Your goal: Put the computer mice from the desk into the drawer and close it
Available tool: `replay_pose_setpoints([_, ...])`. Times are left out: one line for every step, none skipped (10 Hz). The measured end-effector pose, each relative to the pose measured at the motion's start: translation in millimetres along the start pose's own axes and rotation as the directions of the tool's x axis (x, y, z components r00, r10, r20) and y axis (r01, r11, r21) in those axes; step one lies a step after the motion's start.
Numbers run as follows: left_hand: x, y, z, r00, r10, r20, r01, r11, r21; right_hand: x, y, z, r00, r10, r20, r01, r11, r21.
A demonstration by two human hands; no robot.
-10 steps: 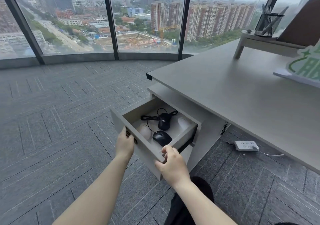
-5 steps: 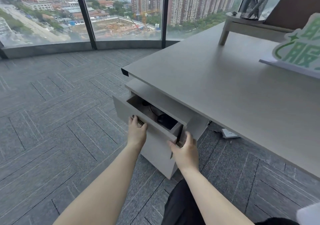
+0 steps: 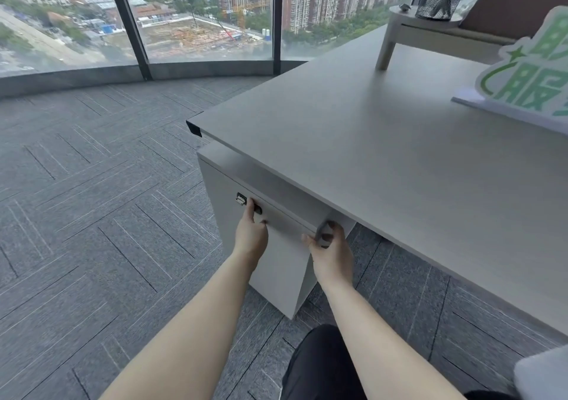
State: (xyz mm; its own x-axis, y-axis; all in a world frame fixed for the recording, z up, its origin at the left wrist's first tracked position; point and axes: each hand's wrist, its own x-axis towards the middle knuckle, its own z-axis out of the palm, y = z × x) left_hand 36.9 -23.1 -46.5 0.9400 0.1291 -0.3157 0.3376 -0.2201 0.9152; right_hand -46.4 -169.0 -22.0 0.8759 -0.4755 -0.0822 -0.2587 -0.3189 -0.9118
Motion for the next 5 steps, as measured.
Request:
replay_pose_setpoints([-1, 1, 2, 1.0, 0.008, 0.002, -0.008, 0.999, 0.043, 1, 0, 0, 1.0, 0.002, -0.004, -0.002, 1.0, 0.003])
replay_pose_setpoints([-2, 5, 1, 1.0, 0.002, 0.002, -0.002, 0.999, 0.035, 1, -2, 0, 1.0, 0.005, -0.01, -0.005, 1.0, -0.009])
replay_pose_setpoints([-11, 7, 0, 0.999, 0.028, 0.02, -0.029, 0.999, 0.017, -1, -5, -5, 0.999, 0.032, 0.031, -0.03, 0.998, -0.059])
replay_pose_setpoints([-22, 13, -5, 0.999, 0.048, 0.02, -0.048, 0.999, 0.024, -3, -8, -11, 0.995, 0.081, 0.061, -0.073, 0.99, -0.119])
replay_pose_setpoints([-36, -1, -15, 0.999, 0.04, 0.003, -0.04, 0.998, 0.056, -18, -12, -26, 0.998, 0.054, 0.037, -0.049, 0.99, -0.131])
